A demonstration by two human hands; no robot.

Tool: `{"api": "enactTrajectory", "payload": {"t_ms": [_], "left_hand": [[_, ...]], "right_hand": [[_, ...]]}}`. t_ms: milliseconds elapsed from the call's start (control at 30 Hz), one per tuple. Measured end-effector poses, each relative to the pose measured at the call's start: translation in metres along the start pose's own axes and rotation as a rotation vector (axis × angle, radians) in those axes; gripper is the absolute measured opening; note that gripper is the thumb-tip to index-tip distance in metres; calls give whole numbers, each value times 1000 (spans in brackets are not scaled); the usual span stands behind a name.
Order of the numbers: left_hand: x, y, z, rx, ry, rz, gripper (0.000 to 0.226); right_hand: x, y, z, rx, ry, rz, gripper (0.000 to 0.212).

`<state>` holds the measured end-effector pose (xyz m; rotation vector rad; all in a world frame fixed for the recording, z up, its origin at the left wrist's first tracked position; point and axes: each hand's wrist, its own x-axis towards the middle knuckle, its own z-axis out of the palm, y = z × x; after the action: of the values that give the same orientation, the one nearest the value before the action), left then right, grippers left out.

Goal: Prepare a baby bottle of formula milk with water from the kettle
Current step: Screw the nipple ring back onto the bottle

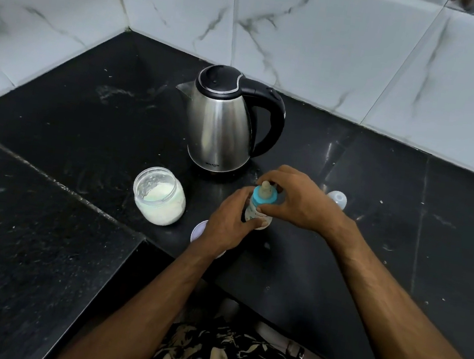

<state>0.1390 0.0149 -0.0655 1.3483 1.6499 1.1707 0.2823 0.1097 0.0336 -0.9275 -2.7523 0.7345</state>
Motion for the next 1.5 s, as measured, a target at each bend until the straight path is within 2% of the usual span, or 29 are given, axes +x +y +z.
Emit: {"api": "enactTrajectory", "payload": {"t_ms": [333,467,567,700,767,867,933,1033,1167,1300,1433,1500], "left_hand": [[1,0,0,73,14,29,57],[0,2,0,73,14,39,58],[0,2,0,67,5,43,58],[0,2,0,82,10,34,58],[0,1,0,86,11,32,58],[1,0,0,96,8,34,58],[1,0,0,99,7,33,58],[1,1,-1,84,6,32,57],[-1,2,-1,53,-6,10,58],[-1,4,-2,90,-2,35,53],[-2,5,-3,94,-20,2,56],[-3,6,-3,114,-33,1,57]], "right_hand": [[-10,12,16,38,58,77,57],[-15,16,15,62,43,78,54],[-13,15,14,20,68,135,49],[-14,13,12,-100,90,218,59],[-17,16,9,-39,115,194,61],[-16,17,3,129,-2,92,74],[-14,17,6,155,-57,21,64],[-12,18,17,219,32,36,49],[-11,18,24,191,91,98,53],[-10,27,21,126,-55,41,74],[-11,23,28,175,36,94,53],[-12,18,34,144,106,155,55]]}}
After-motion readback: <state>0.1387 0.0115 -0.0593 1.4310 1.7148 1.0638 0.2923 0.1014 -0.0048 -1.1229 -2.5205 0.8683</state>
